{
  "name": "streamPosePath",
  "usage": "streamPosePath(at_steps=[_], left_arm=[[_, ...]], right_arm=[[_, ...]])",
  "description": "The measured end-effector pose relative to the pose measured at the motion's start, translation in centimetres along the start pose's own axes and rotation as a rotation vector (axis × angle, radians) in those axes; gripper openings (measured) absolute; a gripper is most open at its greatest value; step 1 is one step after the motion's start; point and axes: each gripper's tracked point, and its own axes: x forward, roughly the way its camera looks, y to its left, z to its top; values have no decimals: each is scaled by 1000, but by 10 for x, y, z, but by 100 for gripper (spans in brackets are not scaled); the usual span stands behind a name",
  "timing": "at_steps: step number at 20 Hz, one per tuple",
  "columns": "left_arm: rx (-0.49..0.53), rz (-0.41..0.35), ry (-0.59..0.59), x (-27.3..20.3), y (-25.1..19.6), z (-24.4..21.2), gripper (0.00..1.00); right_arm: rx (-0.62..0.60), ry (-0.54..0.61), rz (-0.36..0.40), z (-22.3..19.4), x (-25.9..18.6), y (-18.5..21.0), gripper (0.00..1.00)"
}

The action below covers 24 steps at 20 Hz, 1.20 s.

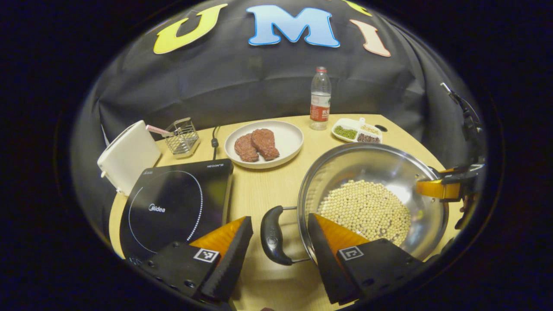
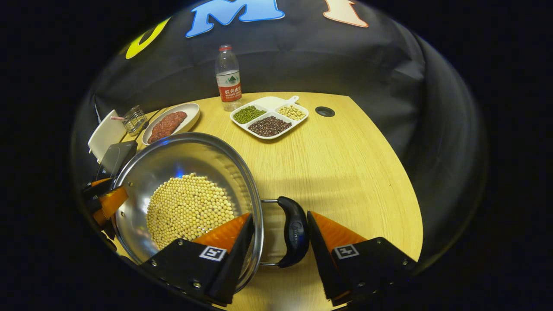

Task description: First push the handle of the pot to place it horizontally, then grasp the pot with both hands and set it on the induction cooktop.

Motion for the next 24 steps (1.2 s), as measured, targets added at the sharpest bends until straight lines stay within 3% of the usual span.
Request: streamPosePath(at_steps=[1,3,8,9,10,12,15,24], left_arm=[[7,-10,2,0,-3,1,80],[38,-2,9,9,-3,-1,71],[49,-11,16,6,-1,1,68],[56,-10,13,6,-1,3,69],[67,-11,19,6,0,2,61],[67,-21,29,5,1,1,58],[53,-32,26,0,4,5,65],[51,-54,10,-43,27,30,60]], right_arm=[[-2,2,-1,-3,5,-1,69],[-4,4,9,-3,6,-2,69],[4,18,24,-5,6,-1,55],[4,14,21,-3,4,-1,55],[8,18,19,-3,3,0,55],[14,23,15,-3,1,1,55],[0,17,14,-2,-5,2,55],[8,-14,4,13,-57,25,55]])
